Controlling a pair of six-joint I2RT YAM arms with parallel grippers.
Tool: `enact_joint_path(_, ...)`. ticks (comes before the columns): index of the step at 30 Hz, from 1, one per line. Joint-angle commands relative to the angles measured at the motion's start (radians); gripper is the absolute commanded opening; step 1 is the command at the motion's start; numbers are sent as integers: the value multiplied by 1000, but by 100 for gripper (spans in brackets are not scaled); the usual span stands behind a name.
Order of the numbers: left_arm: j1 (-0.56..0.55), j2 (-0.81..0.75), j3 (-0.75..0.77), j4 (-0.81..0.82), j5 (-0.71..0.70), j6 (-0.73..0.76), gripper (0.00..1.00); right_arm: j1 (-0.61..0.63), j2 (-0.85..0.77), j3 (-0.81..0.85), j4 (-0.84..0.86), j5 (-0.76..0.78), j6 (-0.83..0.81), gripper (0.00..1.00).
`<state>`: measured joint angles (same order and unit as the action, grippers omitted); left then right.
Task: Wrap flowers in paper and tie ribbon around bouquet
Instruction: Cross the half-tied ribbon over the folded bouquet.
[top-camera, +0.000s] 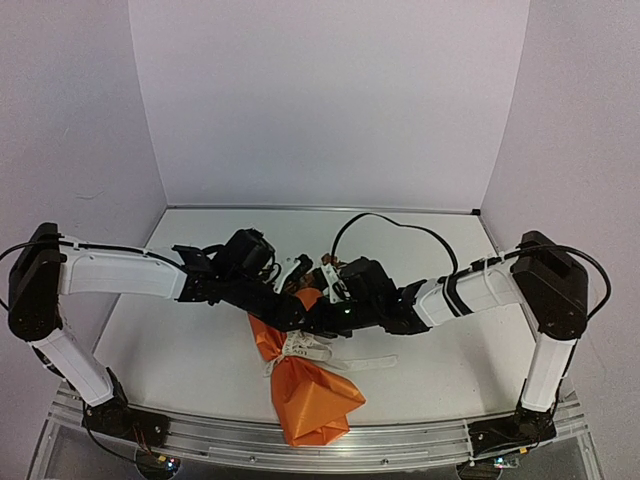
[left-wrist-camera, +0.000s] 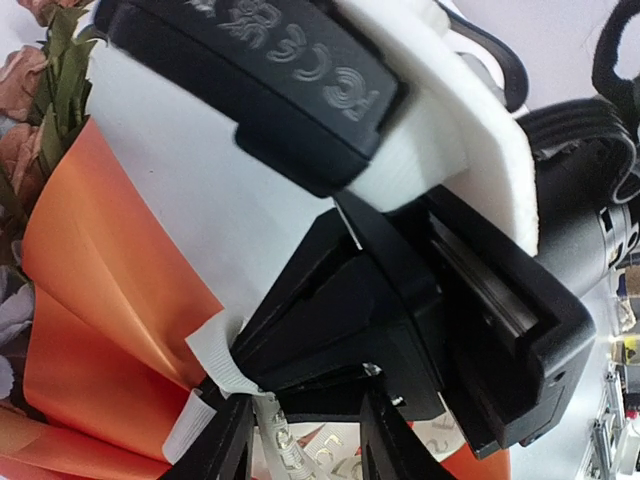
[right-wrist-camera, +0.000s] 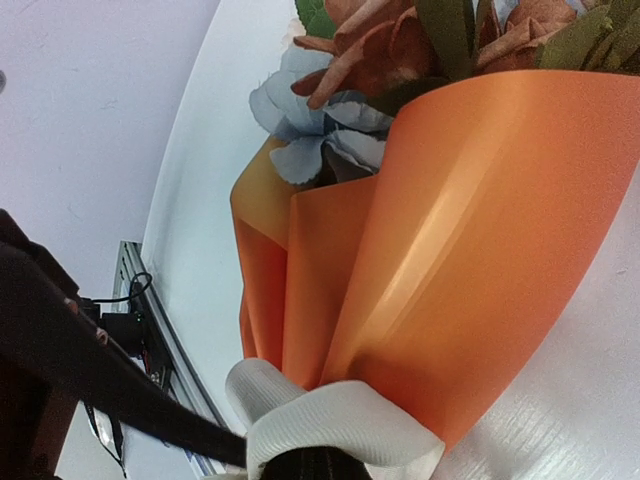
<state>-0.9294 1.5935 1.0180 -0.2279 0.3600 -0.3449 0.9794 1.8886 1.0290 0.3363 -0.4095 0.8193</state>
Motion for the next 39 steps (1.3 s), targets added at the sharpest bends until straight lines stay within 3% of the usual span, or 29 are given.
enact_joint_path(1, -2, -59, 7, 33, -66, -37, 42, 4, 15, 12, 78, -9, 4, 0)
enact_joint_path(16, 2, -145, 2, 13, -209, -100, 56, 4, 19, 13, 76, -23, 0, 0)
enact_joint_path(20, 30, -202, -60, 20, -260, -180, 52, 3, 18, 13, 76, -23, 0, 0)
enact_joint_path(28, 49, -250, -194, 68, -201, -293, 40, 3, 22, 18, 76, -28, 3, 0)
enact_joint_path(39, 61, -174, -231, 213, -82, -349, 37, 4, 18, 16, 74, -26, 4, 0)
